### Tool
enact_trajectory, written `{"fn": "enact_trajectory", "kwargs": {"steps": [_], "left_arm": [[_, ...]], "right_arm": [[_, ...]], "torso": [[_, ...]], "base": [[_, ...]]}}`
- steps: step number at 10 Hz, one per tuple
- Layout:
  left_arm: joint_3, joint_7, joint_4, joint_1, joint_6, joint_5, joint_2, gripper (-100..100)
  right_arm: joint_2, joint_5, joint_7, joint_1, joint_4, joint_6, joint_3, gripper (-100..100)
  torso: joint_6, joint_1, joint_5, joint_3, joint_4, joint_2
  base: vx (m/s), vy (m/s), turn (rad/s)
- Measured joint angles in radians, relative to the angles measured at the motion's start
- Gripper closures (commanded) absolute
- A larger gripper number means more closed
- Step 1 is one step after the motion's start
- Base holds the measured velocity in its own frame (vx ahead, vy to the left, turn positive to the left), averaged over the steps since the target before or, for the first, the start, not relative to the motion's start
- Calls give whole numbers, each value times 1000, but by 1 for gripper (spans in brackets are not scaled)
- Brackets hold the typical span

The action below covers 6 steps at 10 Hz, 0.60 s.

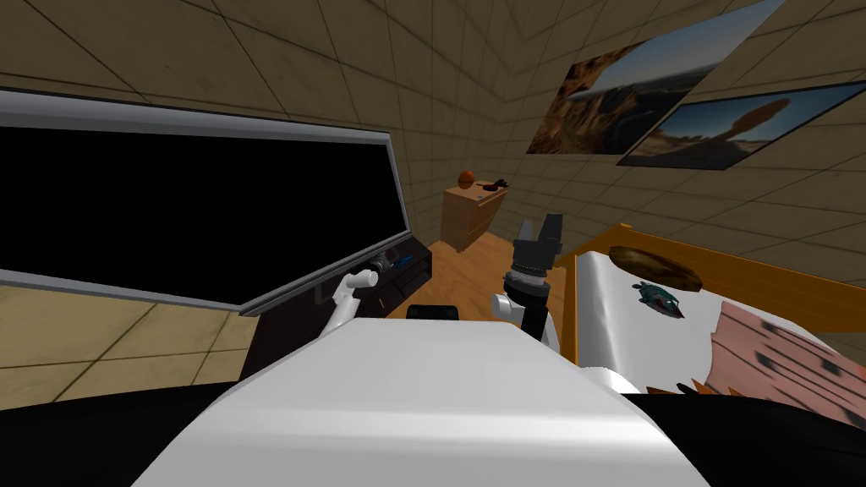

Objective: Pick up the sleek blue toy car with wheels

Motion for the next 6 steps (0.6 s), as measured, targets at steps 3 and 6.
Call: {"fn": "enact_trajectory", "kwargs": {"steps": [3, 6], "left_arm": [[12, 14, 71, -34, 68, -10, -8, -100], [22, 29, 109, -53, 137, -21, -15, -100]], "right_arm": [[0, 0, 0, 0, 0, 0, 0, 0], [0, 0, 0, 0, 0, 0, 0, 0]], "torso": [[0, 0, 0, 0, 0, 0], [0, -1, 0, 0, 0, 0]], "base": [[77, -25, -8], [96, -36, -10]]}}
